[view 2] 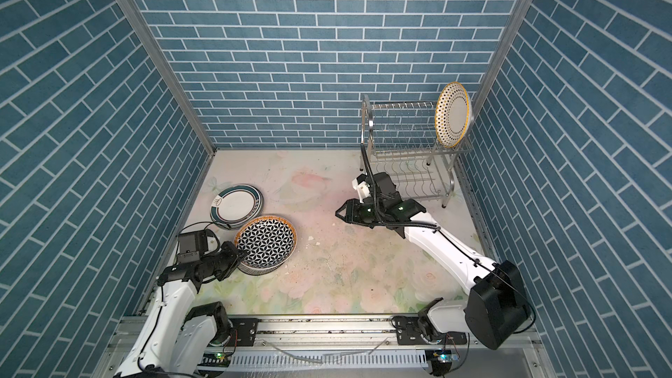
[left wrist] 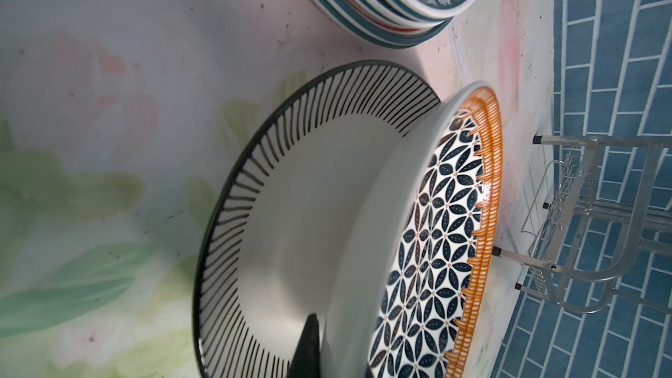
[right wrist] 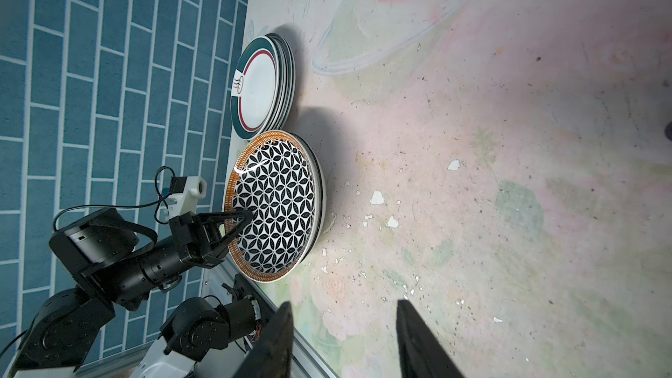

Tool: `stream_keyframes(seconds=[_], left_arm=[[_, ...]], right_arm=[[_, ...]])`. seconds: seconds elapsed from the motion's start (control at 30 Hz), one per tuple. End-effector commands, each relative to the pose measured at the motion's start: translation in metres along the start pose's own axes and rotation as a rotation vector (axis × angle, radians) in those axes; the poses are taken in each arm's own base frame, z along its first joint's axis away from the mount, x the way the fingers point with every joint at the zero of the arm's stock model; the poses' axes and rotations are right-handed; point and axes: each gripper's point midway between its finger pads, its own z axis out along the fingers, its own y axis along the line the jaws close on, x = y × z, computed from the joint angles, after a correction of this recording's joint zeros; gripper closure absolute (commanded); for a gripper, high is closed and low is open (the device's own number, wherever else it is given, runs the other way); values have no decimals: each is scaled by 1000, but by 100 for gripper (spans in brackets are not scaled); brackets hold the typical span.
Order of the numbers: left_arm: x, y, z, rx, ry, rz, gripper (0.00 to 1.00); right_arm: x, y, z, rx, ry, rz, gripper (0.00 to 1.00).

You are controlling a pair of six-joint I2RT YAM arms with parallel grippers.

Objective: Unload the plates from the dish rack
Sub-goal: Place the plate on the plate.

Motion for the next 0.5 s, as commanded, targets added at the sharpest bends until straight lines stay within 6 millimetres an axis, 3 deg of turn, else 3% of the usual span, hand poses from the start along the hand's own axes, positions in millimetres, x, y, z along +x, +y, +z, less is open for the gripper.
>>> stream_keyframes(seconds=[0.0, 0.47], left_arm=[[-9, -17, -3, 80, -37, 21, 100], [-6, -7, 7, 61, -24, 4, 100]], right_arm=[[1, 4, -5, -24, -11, -37, 53], [2, 0, 2, -20, 3, -30, 53]])
